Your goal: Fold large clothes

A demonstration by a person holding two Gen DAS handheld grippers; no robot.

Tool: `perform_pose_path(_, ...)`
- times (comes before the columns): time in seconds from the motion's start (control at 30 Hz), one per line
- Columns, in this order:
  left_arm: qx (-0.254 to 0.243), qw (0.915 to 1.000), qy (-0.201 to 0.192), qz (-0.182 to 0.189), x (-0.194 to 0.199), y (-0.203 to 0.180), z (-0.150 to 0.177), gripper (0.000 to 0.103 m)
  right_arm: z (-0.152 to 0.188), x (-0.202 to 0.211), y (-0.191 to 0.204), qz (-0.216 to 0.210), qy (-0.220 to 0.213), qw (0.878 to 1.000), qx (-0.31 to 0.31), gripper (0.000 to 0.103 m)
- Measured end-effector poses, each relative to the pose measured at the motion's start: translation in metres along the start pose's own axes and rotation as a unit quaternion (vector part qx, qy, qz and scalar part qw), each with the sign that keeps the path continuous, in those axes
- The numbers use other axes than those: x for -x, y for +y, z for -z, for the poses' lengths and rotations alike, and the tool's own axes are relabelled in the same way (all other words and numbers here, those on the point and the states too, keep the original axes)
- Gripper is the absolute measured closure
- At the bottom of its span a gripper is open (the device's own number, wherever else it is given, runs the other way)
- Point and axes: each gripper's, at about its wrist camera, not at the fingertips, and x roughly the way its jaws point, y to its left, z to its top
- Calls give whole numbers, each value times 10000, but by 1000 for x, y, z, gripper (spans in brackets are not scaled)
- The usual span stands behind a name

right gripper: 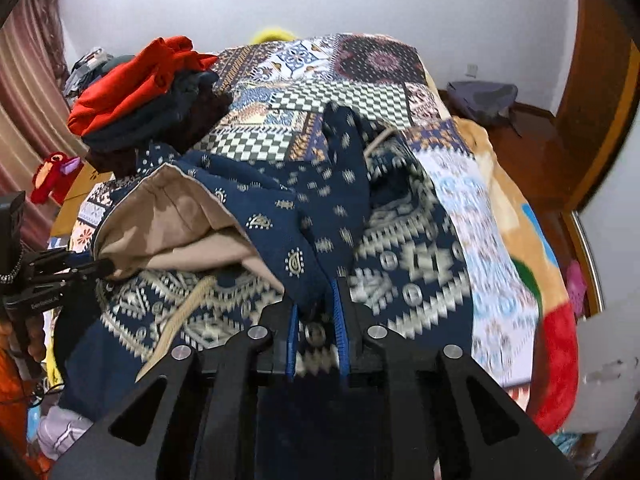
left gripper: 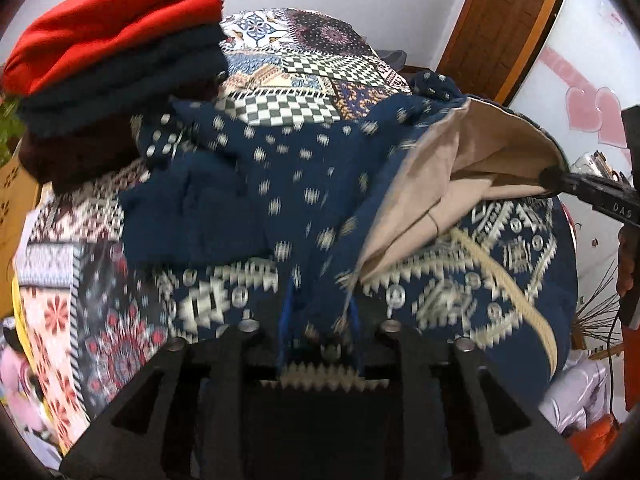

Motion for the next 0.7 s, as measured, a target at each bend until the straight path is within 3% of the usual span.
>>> perform_pose_path(0.2,73,9992,-329,-198,31,6,6,73,-9,29,-3,-264,-241,9992,-173,85)
perform_pose_path(0.3,68,9969,-675,-401,53,12,-6,68,-24,38,-2,-290,-540,9979,-193,69)
perform_pose_path(0.37,71,9943,-905,-551,62,17,-20,59,-41,39,-1,-357,-696,9967,-220,66)
perform_pose_path(0.53,31,9923,-1099,-571,58,28,-65,55,-78,14,-4,-628,-624,9955,-345,58)
perform_pose_path(0.7,-147,9946,-939,-417,25,24,-103,51,-106,-28,-7,-909,-270,9947,-394,54)
